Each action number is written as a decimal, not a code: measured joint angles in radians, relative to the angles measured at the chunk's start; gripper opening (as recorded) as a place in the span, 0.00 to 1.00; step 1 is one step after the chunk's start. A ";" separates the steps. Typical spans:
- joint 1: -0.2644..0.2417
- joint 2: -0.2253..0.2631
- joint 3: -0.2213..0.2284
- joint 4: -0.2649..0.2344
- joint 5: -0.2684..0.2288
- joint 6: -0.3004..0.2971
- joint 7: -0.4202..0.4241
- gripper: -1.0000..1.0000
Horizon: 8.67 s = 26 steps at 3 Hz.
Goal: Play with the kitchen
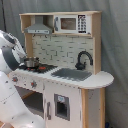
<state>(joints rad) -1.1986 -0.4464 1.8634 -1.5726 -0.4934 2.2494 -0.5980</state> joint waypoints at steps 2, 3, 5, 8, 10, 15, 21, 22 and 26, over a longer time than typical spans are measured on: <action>-0.132 -0.094 0.096 0.118 0.018 -0.005 -0.001 1.00; -0.188 -0.134 0.135 0.179 0.026 -0.012 -0.002 1.00; -0.299 -0.207 0.216 0.342 0.043 -0.071 -0.010 1.00; -0.325 -0.207 0.279 0.483 0.168 -0.322 -0.017 1.00; -0.329 -0.194 0.279 0.528 0.303 -0.465 -0.023 1.00; -0.547 -0.149 0.290 0.538 0.667 -0.643 -0.194 1.00; -0.780 -0.205 0.582 0.539 0.712 -0.636 -0.292 0.00; -0.780 -0.212 0.591 0.603 0.739 -0.601 -0.239 0.00; -0.768 -0.110 0.555 0.691 0.733 -0.962 -0.144 0.00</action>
<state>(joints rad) -1.9669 -0.5569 2.4186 -0.8812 0.2400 1.2874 -0.7423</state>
